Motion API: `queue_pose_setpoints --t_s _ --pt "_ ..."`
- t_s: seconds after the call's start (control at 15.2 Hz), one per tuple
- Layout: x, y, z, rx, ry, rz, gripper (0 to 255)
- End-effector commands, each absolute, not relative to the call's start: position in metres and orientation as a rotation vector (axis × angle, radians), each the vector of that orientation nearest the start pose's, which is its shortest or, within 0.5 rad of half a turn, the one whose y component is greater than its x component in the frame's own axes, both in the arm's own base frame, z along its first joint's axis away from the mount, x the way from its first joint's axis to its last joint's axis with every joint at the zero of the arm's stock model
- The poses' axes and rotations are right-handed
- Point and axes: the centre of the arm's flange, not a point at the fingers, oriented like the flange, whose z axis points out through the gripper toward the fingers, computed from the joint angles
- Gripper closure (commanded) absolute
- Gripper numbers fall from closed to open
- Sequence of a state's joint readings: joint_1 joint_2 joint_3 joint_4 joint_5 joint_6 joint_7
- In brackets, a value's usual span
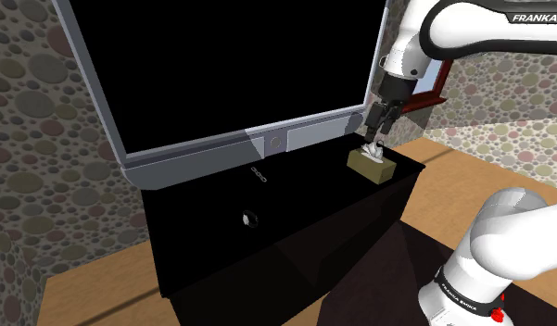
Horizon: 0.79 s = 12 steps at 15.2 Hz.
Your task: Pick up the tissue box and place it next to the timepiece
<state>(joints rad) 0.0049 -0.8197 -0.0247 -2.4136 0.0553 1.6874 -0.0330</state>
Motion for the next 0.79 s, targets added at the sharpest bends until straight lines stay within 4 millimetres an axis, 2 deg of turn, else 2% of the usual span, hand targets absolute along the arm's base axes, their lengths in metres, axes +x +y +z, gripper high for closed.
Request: queue_pose_setpoints --t_s 0.0,0.73 --pt "0.309 -0.003 0.584 -3.067 -0.025 -0.146 0" --pt "0.343 -0.092 0.503 -3.207 -0.523 -0.099 0"
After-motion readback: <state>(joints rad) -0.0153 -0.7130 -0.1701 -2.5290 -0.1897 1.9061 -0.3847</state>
